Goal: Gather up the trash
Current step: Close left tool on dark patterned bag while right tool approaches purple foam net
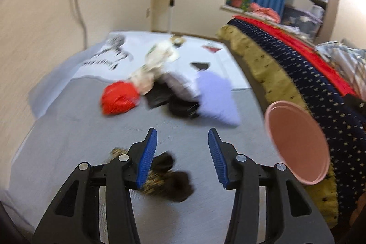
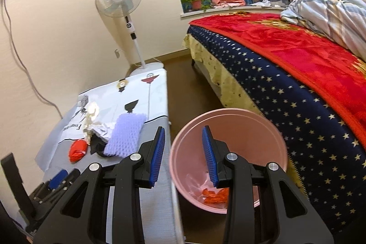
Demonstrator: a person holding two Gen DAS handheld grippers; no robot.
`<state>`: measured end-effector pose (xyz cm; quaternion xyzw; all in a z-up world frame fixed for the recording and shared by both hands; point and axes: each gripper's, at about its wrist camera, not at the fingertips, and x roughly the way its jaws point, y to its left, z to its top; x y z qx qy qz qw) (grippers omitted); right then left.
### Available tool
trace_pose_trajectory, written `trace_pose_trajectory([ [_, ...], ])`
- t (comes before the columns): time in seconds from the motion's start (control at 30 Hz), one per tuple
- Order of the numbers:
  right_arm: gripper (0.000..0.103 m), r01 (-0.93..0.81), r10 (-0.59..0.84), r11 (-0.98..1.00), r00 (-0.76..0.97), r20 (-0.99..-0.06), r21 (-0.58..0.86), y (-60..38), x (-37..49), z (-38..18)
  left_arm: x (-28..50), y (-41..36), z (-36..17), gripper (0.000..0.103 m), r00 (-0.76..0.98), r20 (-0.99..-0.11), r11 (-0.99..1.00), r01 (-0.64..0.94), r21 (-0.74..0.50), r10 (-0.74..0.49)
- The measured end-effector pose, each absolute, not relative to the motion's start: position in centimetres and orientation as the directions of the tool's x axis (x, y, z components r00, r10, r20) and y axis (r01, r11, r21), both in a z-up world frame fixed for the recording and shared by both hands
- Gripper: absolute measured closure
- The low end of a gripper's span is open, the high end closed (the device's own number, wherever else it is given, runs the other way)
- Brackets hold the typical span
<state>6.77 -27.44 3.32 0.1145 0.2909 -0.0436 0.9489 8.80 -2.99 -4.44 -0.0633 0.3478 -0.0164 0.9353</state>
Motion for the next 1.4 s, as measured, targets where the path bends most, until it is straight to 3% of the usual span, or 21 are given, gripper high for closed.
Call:
trace_pose_trajectory([
  [0.13,0.068,0.126,0.011,0.972,0.82,-0.572,0.2,-26.4,7.3,2.8,8.8,-1.5,-5.6,0.043,0.719,-0.694,0.989,-0.072,-0.131,-0.039],
  [0.47,0.068,0.099,0.047,0.973,0.8,-0.598,0.209,-24.8,9.1,1.4,9.9,-1.6,-8.7,0.043,0.623,-0.779,0.984,-0.079,-0.161,-0.077],
  [0.5,0.068,0.096,0.051,0.973,0.798,-0.6,0.21,-24.6,9.3,1.2,10.0,-1.6,-8.7,0.045,0.621,-0.78,0.984,-0.079,-0.16,-0.078],
  [0.63,0.068,0.082,0.072,0.972,0.789,-0.611,0.22,-24.0,10.1,0.4,10.6,-1.4,-8.3,0.086,0.635,-0.77,0.986,-0.076,-0.145,-0.065],
  [0.87,0.068,0.036,0.147,0.963,0.761,-0.632,0.268,-22.7,12.1,-1.6,11.4,-0.4,-7.0,0.092,0.69,-0.722,0.983,-0.096,-0.158,-0.049],
  [0.9,0.068,0.031,0.156,0.961,0.757,-0.634,0.274,-22.5,12.4,-1.9,11.5,-0.3,-6.7,0.097,0.696,-0.717,0.983,-0.097,-0.157,-0.046],
  [1.4,0.068,-0.021,0.256,0.945,0.67,-0.697,0.326,-19.6,17.5,-6.7,13.3,0.9,-5.9,0.097,0.742,-0.669,0.977,-0.099,-0.187,-0.053],
])
